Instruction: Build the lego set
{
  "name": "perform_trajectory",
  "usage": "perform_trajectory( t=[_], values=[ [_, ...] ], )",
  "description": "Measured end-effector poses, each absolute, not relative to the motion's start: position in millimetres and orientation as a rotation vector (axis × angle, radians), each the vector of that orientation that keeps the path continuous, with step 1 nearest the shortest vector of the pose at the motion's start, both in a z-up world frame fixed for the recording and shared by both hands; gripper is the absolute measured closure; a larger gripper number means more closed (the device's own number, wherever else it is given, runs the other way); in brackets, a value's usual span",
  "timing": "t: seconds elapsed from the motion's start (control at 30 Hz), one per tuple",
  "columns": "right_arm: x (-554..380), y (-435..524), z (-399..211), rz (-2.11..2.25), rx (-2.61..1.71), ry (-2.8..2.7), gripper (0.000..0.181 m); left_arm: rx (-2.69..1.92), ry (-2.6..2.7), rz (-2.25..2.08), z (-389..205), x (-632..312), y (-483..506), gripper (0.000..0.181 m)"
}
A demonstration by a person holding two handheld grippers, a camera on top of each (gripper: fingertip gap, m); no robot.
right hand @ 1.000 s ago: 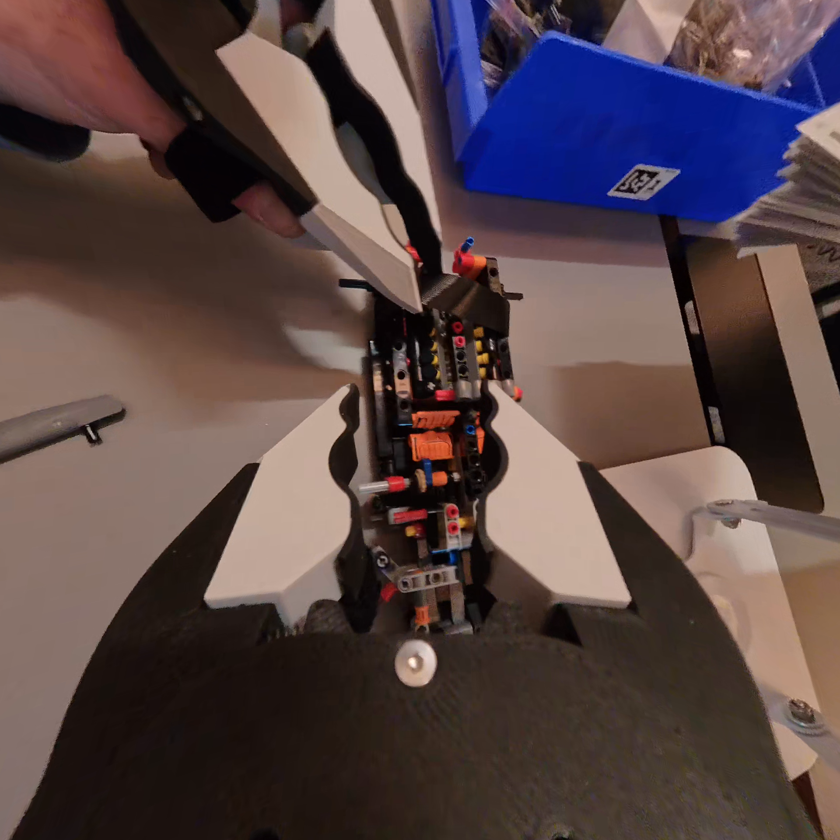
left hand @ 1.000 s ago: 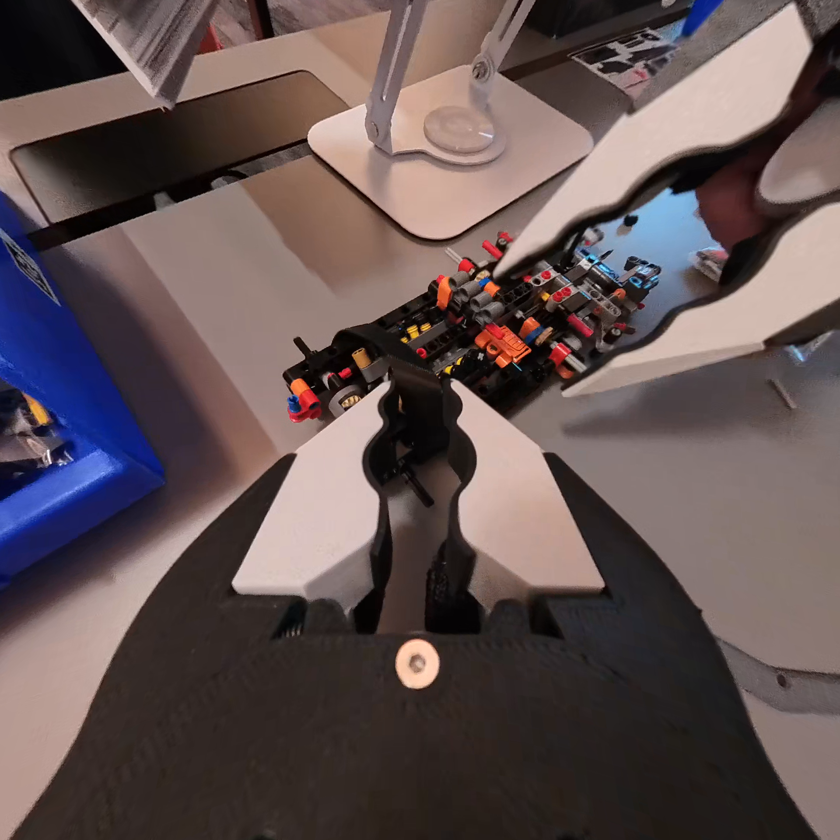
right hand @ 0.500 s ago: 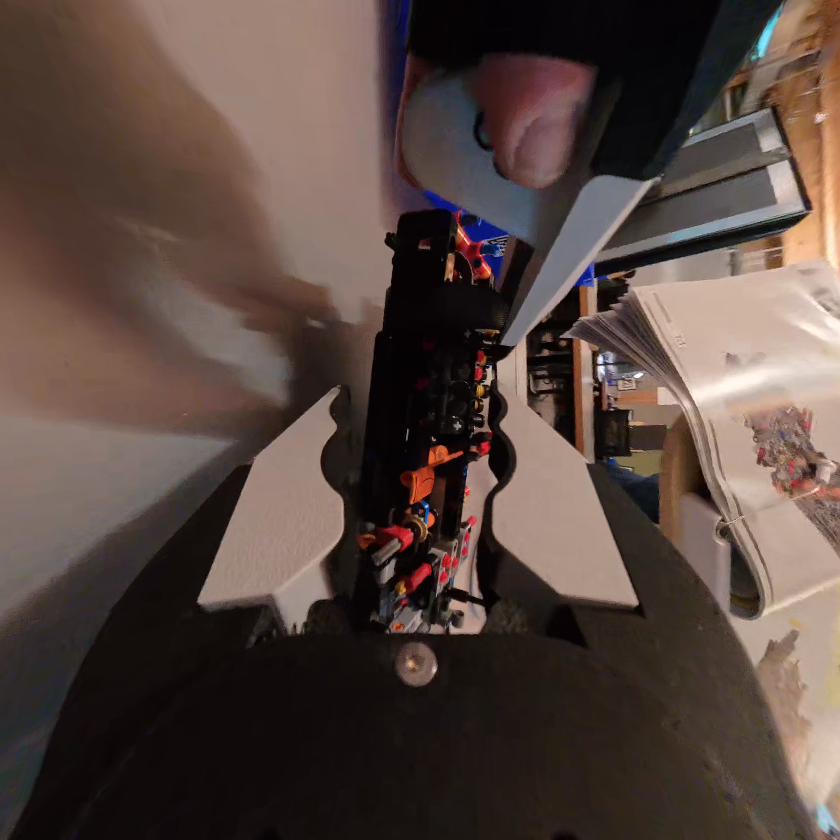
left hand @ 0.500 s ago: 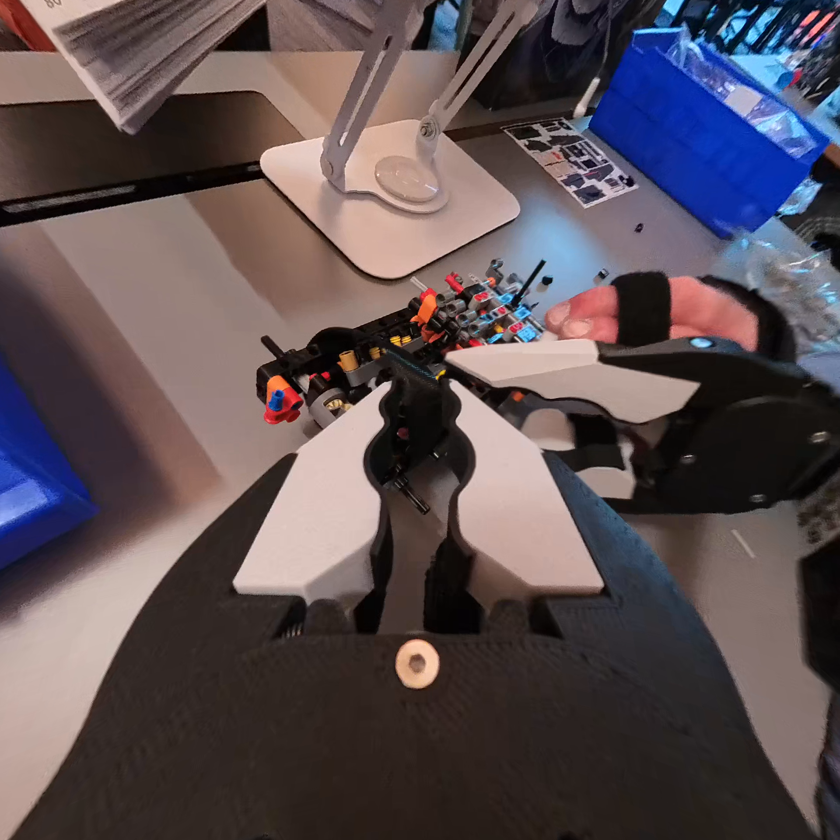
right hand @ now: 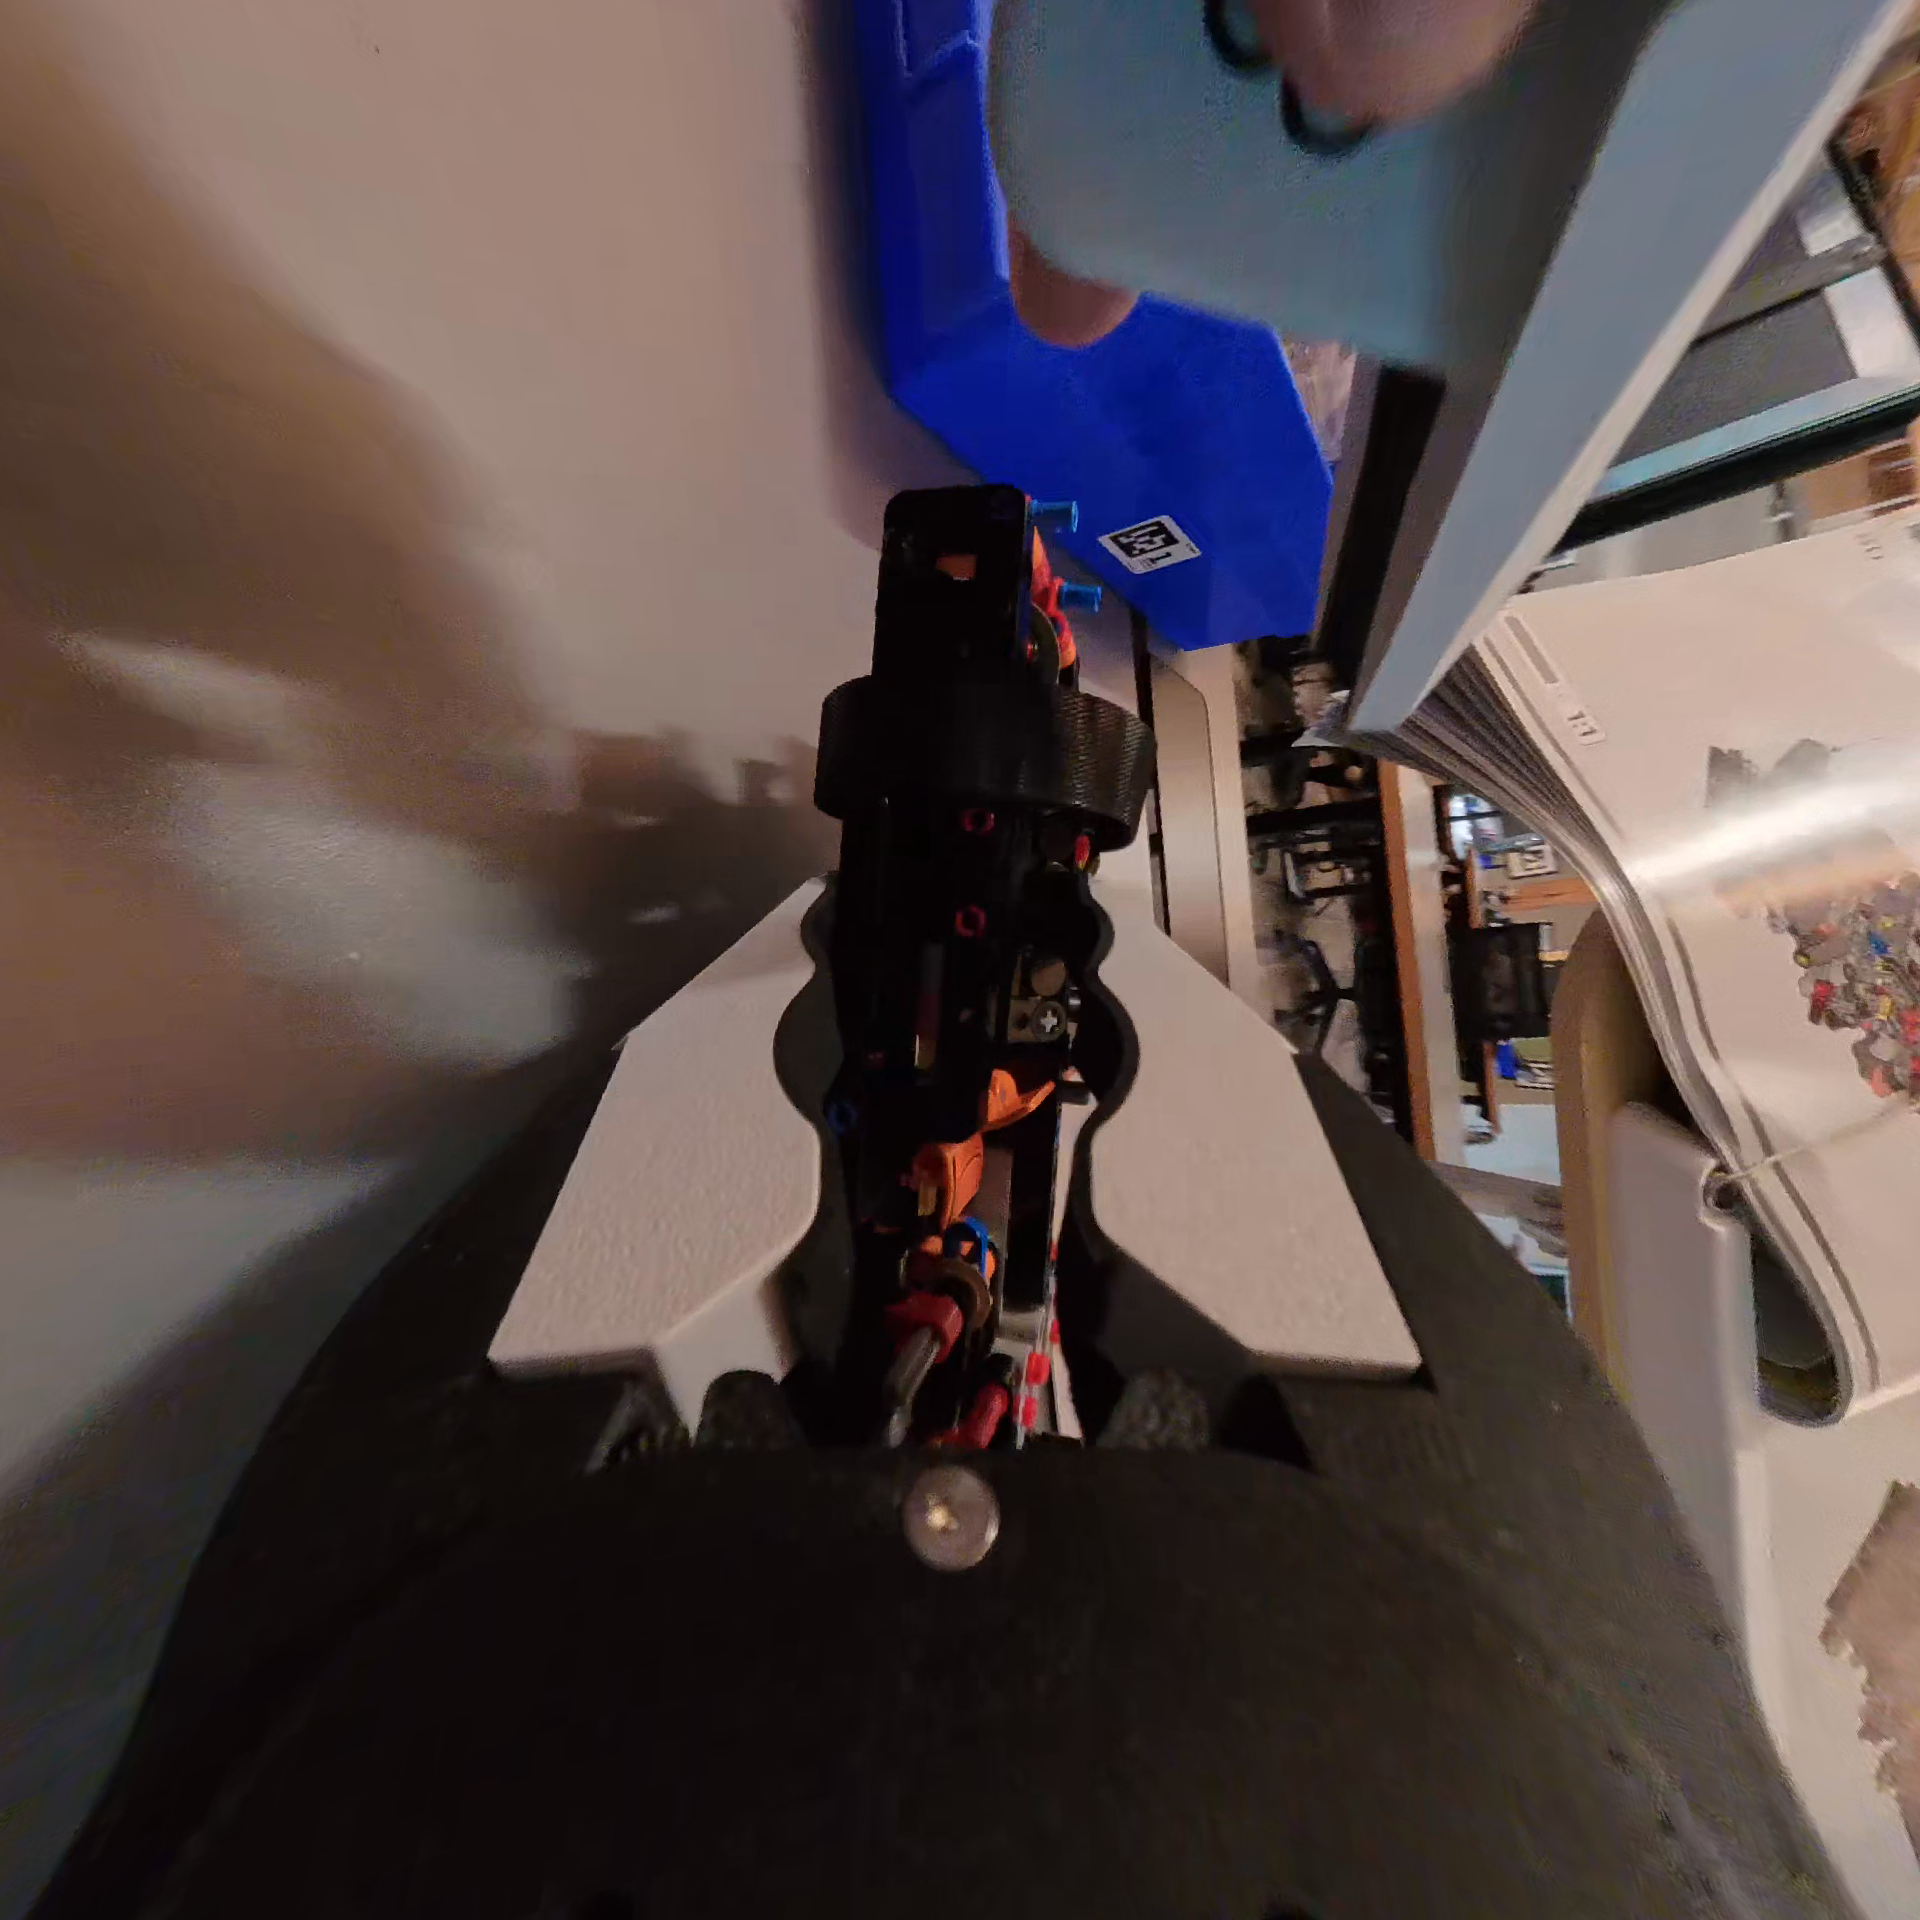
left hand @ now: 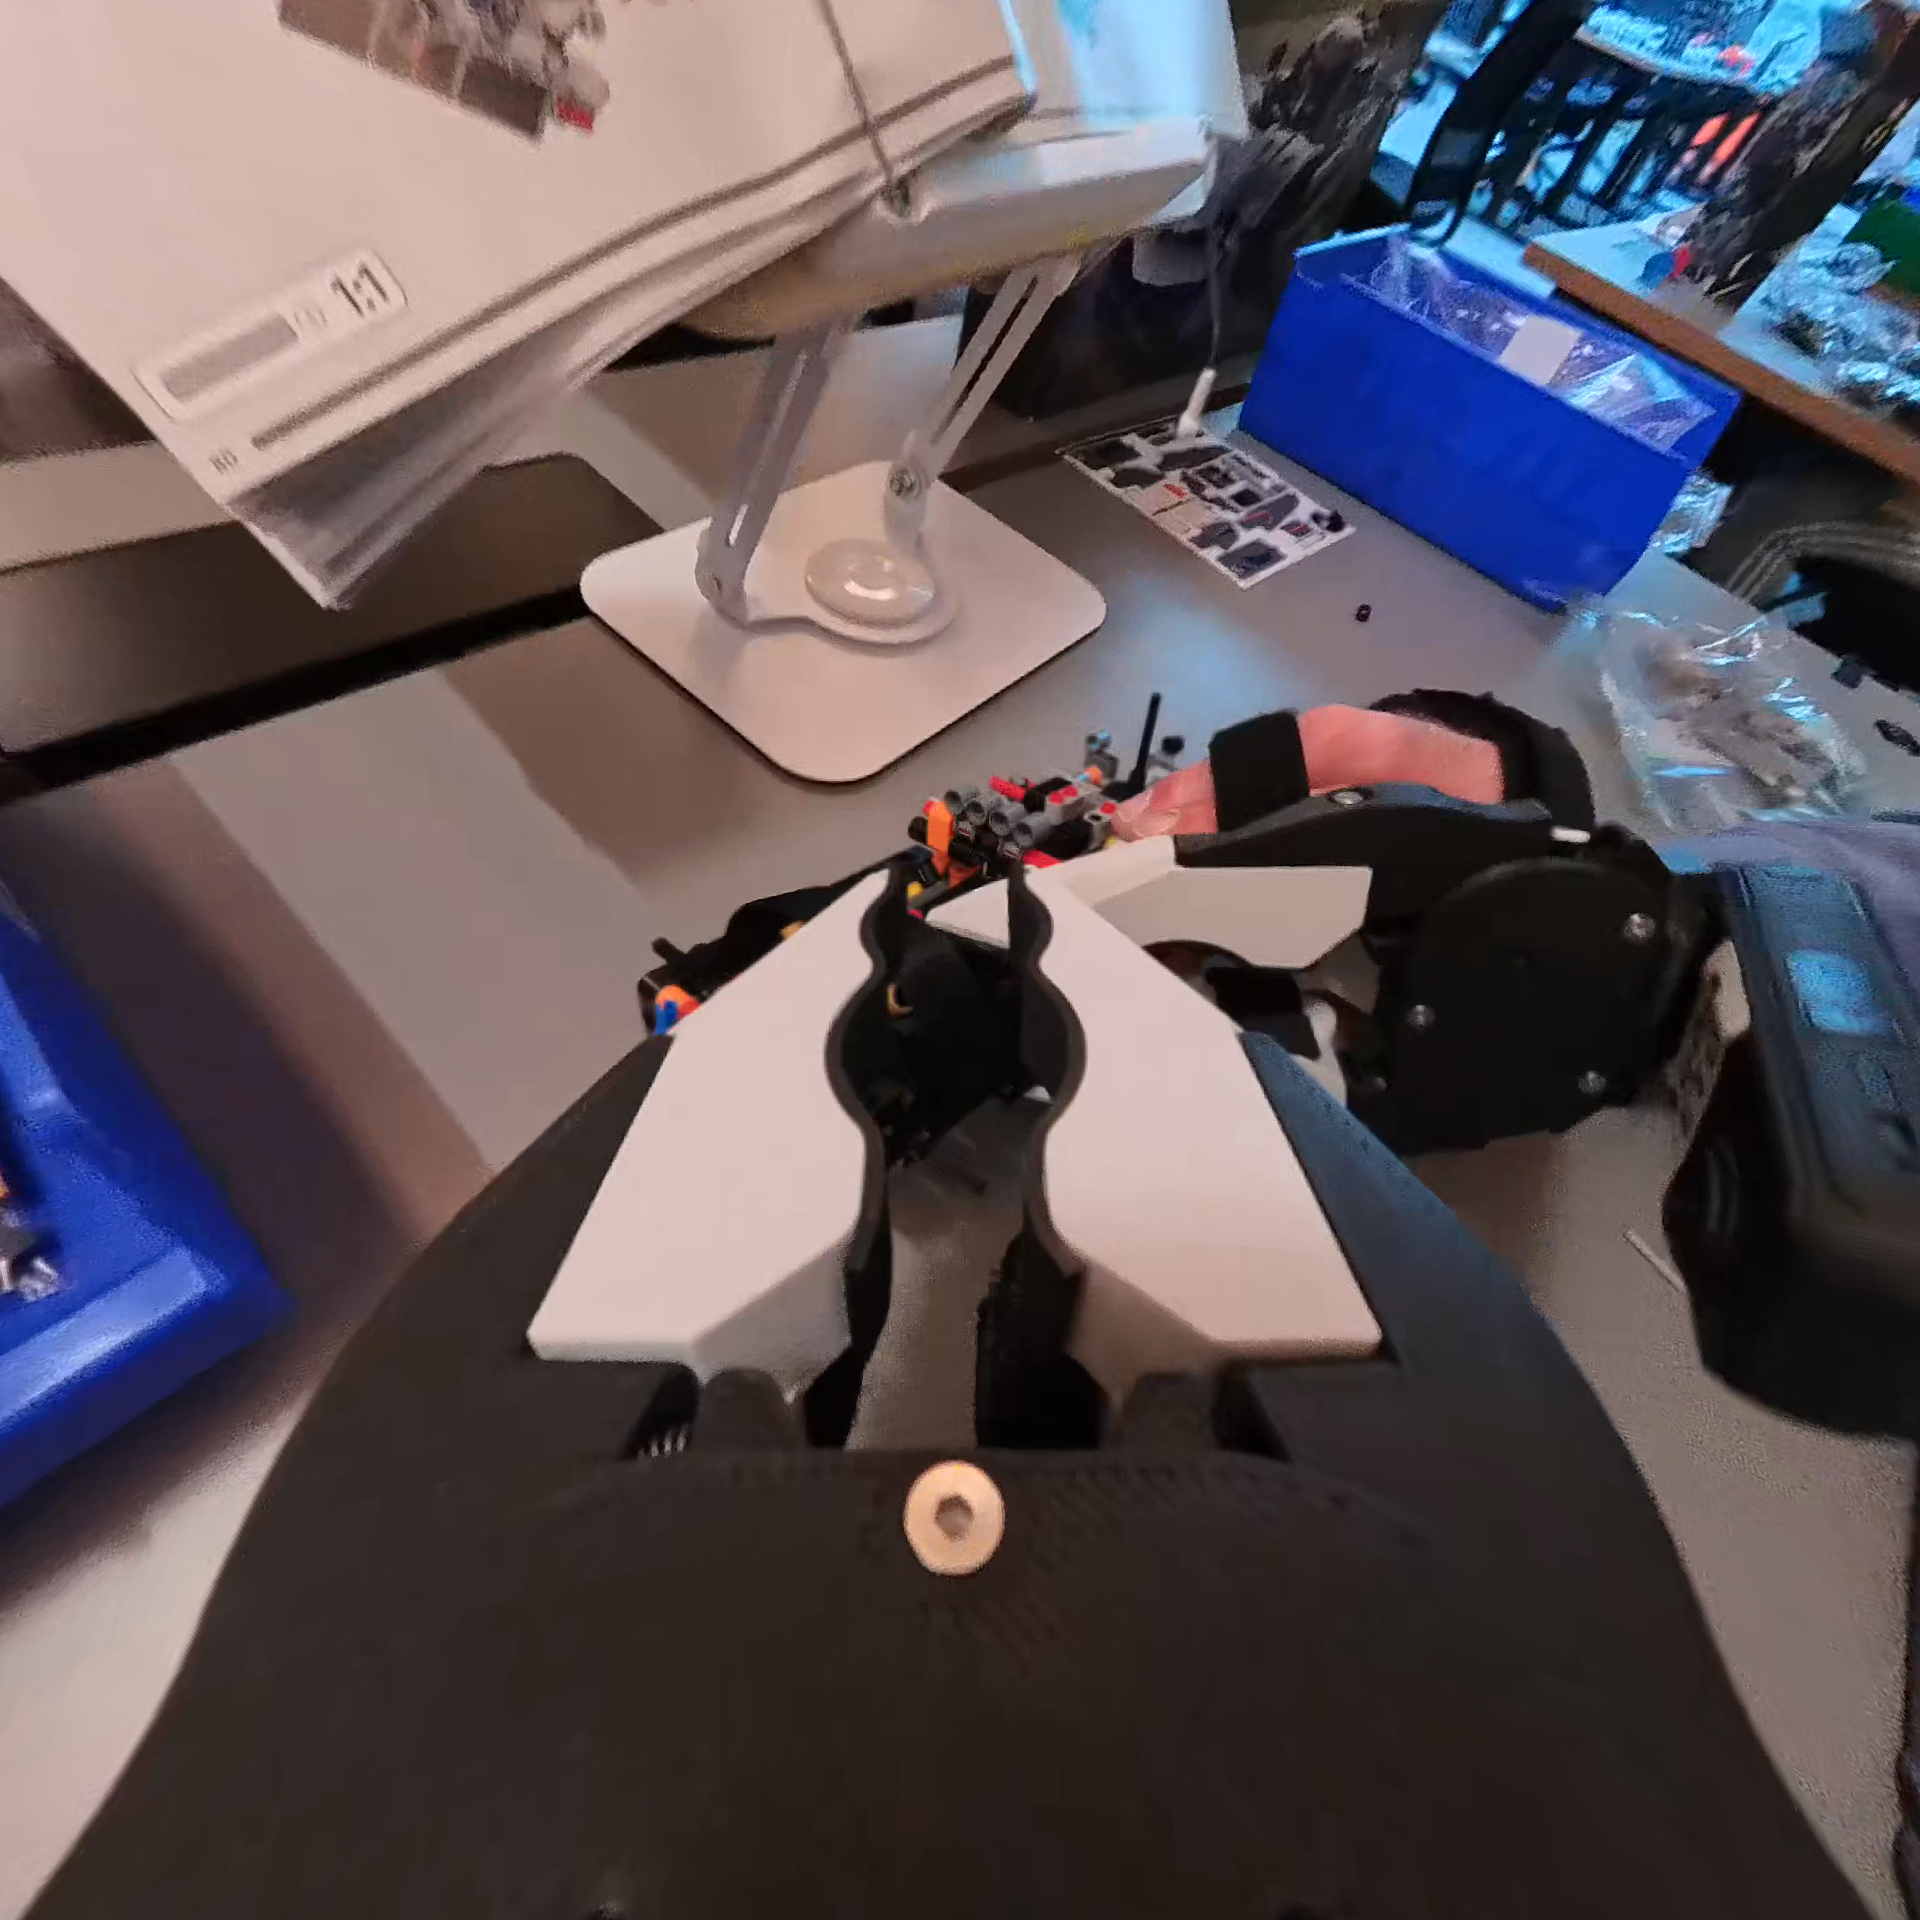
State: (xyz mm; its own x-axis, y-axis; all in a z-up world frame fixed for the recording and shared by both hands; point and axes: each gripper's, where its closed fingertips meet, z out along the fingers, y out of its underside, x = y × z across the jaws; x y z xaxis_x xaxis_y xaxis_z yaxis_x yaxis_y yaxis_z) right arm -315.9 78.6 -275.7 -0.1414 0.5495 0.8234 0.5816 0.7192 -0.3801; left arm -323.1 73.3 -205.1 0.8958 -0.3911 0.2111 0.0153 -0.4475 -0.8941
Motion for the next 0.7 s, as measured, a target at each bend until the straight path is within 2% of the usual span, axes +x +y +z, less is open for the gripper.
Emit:
perform_trajectory(
  t=[0.2,0.47,0.7],
  values=[
    [-304,76,-263,0.162,-1.015,-1.923,0.141,-1.85,0.327,-0.343,-183,-343,40,0.154],
    [-304,91,-245,0.397,-1.169,-2.034,0.141,-1.945,0.345,-0.143,-243,-324,33,0.152],
    [-305,92,-246,0.508,-1.249,-2.075,0.142,-1.957,0.331,0.04,-260,-325,68,0.151]
  ],
)
